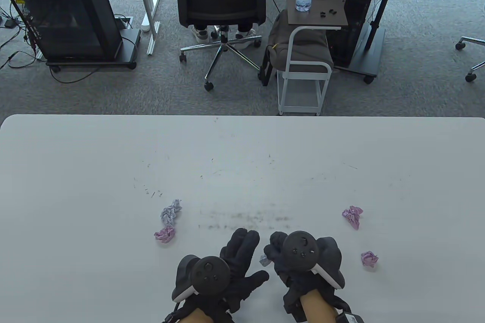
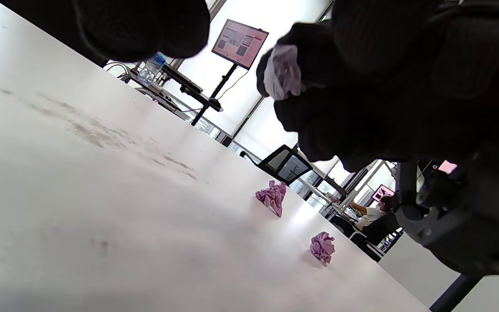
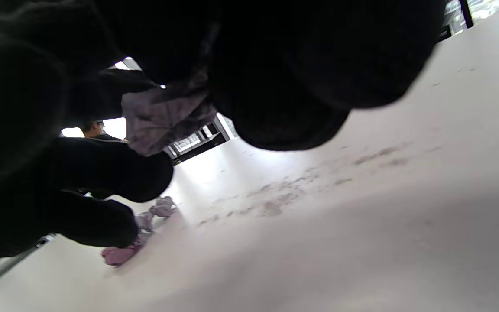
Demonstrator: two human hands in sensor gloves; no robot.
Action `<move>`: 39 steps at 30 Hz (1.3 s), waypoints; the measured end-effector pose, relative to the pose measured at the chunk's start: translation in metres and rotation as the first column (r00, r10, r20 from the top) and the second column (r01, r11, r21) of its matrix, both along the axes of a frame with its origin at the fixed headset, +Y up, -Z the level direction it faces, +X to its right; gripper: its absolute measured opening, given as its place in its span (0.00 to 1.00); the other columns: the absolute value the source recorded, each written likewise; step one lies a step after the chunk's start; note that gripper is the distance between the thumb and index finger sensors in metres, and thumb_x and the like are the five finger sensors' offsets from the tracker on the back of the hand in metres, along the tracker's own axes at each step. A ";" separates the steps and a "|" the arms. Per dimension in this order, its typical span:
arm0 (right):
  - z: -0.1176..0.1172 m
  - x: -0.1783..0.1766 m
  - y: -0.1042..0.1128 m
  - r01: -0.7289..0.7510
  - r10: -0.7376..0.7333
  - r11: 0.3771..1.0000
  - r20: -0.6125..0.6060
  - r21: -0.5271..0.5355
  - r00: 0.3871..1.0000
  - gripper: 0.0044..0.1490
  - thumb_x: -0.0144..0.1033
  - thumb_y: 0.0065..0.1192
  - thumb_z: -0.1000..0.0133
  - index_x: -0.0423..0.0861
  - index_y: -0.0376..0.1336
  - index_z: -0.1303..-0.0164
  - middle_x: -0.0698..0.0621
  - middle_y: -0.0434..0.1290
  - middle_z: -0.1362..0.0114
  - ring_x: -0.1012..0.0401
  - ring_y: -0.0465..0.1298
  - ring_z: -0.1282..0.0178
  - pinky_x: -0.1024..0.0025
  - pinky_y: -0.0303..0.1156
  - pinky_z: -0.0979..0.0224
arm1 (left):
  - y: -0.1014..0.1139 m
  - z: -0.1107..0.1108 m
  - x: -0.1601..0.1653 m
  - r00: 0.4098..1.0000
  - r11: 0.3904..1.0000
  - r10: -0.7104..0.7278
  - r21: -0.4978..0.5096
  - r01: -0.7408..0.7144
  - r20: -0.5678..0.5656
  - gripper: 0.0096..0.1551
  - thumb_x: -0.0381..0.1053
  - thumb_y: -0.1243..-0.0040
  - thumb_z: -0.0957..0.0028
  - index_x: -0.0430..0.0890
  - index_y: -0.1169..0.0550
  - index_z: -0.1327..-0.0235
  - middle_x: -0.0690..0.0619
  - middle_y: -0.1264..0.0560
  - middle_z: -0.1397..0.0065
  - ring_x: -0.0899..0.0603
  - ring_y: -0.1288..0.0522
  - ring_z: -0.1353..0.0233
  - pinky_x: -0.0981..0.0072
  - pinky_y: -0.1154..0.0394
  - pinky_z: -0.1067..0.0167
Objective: Flatten crumpled invoices and stack
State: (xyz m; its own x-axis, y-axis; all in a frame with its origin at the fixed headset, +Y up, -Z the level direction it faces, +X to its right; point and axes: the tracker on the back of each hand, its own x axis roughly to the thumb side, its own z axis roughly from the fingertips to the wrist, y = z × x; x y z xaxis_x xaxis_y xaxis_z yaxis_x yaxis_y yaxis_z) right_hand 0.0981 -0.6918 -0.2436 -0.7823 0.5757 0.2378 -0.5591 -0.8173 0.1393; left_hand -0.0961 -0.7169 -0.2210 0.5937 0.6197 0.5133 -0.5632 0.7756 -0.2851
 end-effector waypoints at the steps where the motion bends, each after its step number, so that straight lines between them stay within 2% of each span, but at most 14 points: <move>1: 0.002 0.000 0.000 0.050 -0.050 0.999 -0.006 0.002 0.999 0.27 0.39 0.62 0.41 0.38 0.64 0.36 0.40 0.80 0.47 0.54 0.84 0.60 0.74 0.82 0.65 | 0.000 0.000 0.000 1.000 1.000 0.003 -0.003 -0.003 0.018 0.52 0.59 0.40 0.39 0.47 0.57 0.17 0.35 0.56 0.19 0.33 0.30 0.31 0.47 0.26 0.40; 4: 0.010 0.001 -0.006 0.229 -0.230 0.973 -0.056 -0.020 0.972 0.26 0.35 0.62 0.40 0.37 0.63 0.35 0.38 0.79 0.45 0.53 0.84 0.59 0.74 0.83 0.64 | -0.002 0.001 0.000 0.992 0.992 0.120 -0.049 -0.118 0.046 0.50 0.54 0.40 0.38 0.48 0.58 0.19 0.36 0.47 0.21 0.41 0.22 0.39 0.52 0.21 0.45; 7: 0.015 0.002 -0.014 0.365 -0.368 0.929 -0.062 -0.064 0.928 0.27 0.31 0.63 0.41 0.36 0.62 0.34 0.35 0.78 0.44 0.51 0.83 0.57 0.72 0.82 0.62 | -0.008 0.000 -0.006 0.979 0.973 0.201 -0.123 -0.198 0.019 0.43 0.48 0.39 0.38 0.47 0.50 0.18 0.37 0.39 0.24 0.45 0.19 0.44 0.54 0.19 0.47; 9: 0.018 0.002 -0.021 0.389 -0.401 0.911 -0.078 -0.136 0.913 0.29 0.29 0.63 0.41 0.35 0.60 0.32 0.35 0.77 0.42 0.50 0.83 0.55 0.72 0.82 0.59 | -0.011 0.000 -0.012 0.971 0.963 0.239 -0.125 -0.240 -0.028 0.39 0.46 0.38 0.40 0.46 0.43 0.19 0.37 0.34 0.27 0.46 0.18 0.46 0.54 0.18 0.47; 11: 0.019 0.001 -0.026 0.436 -0.447 0.889 -0.056 -0.141 0.893 0.29 0.29 0.63 0.41 0.33 0.60 0.32 0.34 0.76 0.42 0.50 0.82 0.55 0.71 0.82 0.59 | -0.012 -0.002 -0.015 0.969 0.961 0.243 -0.126 -0.247 -0.048 0.37 0.45 0.36 0.41 0.44 0.38 0.20 0.38 0.31 0.30 0.47 0.17 0.48 0.53 0.18 0.47; 18: 0.020 0.000 -0.028 0.461 -0.468 0.880 -0.045 -0.111 0.883 0.29 0.29 0.63 0.41 0.34 0.60 0.32 0.35 0.77 0.42 0.51 0.83 0.56 0.72 0.82 0.60 | -0.020 -0.010 -0.028 0.915 0.888 0.372 -0.228 -0.400 -0.155 0.26 0.46 0.38 0.40 0.41 0.27 0.29 0.40 0.23 0.39 0.49 0.15 0.56 0.50 0.17 0.47; 23: 0.013 -0.002 -0.023 0.447 -0.450 0.893 -0.062 -0.060 0.891 0.28 0.28 0.60 0.41 0.37 0.59 0.31 0.35 0.75 0.40 0.50 0.82 0.53 0.71 0.82 0.58 | -0.014 -0.010 -0.034 0.899 0.877 0.399 -0.210 -0.432 -0.180 0.26 0.38 0.39 0.40 0.43 0.28 0.28 0.41 0.28 0.30 0.44 0.16 0.41 0.44 0.22 0.36; 25: 0.013 -0.002 -0.022 0.460 -0.462 0.887 -0.071 -0.041 0.884 0.29 0.27 0.61 0.41 0.37 0.58 0.29 0.35 0.74 0.37 0.49 0.81 0.50 0.67 0.82 0.55 | -0.014 -0.011 -0.036 0.905 0.889 0.381 -0.195 -0.414 -0.187 0.28 0.36 0.39 0.41 0.43 0.30 0.26 0.42 0.29 0.29 0.44 0.17 0.40 0.44 0.23 0.35; 27: 0.012 -0.003 -0.021 0.446 -0.449 0.893 -0.165 -0.058 0.878 0.37 0.31 0.63 0.41 0.38 0.52 0.24 0.29 0.64 0.27 0.44 0.78 0.42 0.58 0.81 0.48 | -0.016 -0.012 -0.037 0.903 0.887 0.382 -0.199 -0.418 -0.196 0.28 0.36 0.38 0.41 0.42 0.30 0.26 0.41 0.28 0.31 0.44 0.16 0.42 0.43 0.23 0.36; 29: 0.011 -0.005 -0.021 0.392 -0.418 0.908 -0.280 -0.148 0.864 0.45 0.34 0.65 0.40 0.37 0.44 0.21 0.24 0.55 0.23 0.40 0.73 0.36 0.52 0.78 0.42 | -0.016 -0.013 -0.037 0.907 0.894 0.366 -0.190 -0.405 -0.208 0.27 0.39 0.38 0.40 0.41 0.29 0.27 0.40 0.27 0.33 0.46 0.16 0.46 0.44 0.22 0.38; 31: 0.016 -0.005 -0.019 0.369 -0.361 0.929 -0.262 -0.022 0.895 0.45 0.34 0.68 0.42 0.37 0.48 0.22 0.27 0.63 0.26 0.44 0.77 0.42 0.55 0.80 0.46 | -0.017 -0.013 -0.036 0.915 0.903 0.349 -0.187 -0.387 -0.204 0.25 0.43 0.38 0.40 0.40 0.26 0.30 0.40 0.25 0.37 0.47 0.15 0.51 0.43 0.21 0.40; 33: 0.020 -0.005 -0.014 0.286 -0.257 0.949 -0.193 0.136 0.947 0.37 0.35 0.68 0.44 0.37 0.57 0.28 0.33 0.73 0.35 0.52 0.82 0.50 0.61 0.83 0.52 | -0.018 -0.012 -0.032 0.926 0.907 0.336 -0.204 -0.367 -0.172 0.24 0.45 0.38 0.39 0.40 0.25 0.32 0.41 0.23 0.39 0.47 0.15 0.53 0.43 0.21 0.41; 36: 0.019 -0.003 -0.011 0.279 -0.256 0.950 -0.161 0.137 0.953 0.28 0.35 0.65 0.43 0.39 0.63 0.34 0.37 0.78 0.42 0.56 0.83 0.57 0.65 0.83 0.58 | -0.015 -0.011 -0.030 0.930 0.915 0.327 -0.189 -0.356 -0.168 0.24 0.49 0.41 0.38 0.40 0.24 0.33 0.43 0.22 0.42 0.46 0.15 0.55 0.43 0.21 0.42; 39: 0.017 0.002 -0.013 0.315 -0.301 0.941 -0.121 0.120 0.946 0.28 0.35 0.66 0.43 0.39 0.64 0.35 0.39 0.79 0.46 0.58 0.83 0.61 0.67 0.83 0.61 | -0.015 -0.010 -0.030 0.923 0.904 0.349 -0.201 -0.377 -0.164 0.23 0.49 0.43 0.37 0.42 0.26 0.31 0.41 0.24 0.35 0.41 0.15 0.47 0.40 0.23 0.40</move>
State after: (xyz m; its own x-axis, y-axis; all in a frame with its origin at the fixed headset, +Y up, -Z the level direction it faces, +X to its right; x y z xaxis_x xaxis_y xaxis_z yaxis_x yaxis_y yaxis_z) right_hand 0.0998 -0.7048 -0.2264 -0.5401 0.7415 0.3980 -0.7756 -0.6221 0.1065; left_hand -0.1257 -0.7320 -0.2311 0.3539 0.8943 0.2737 -0.8345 0.4341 -0.3393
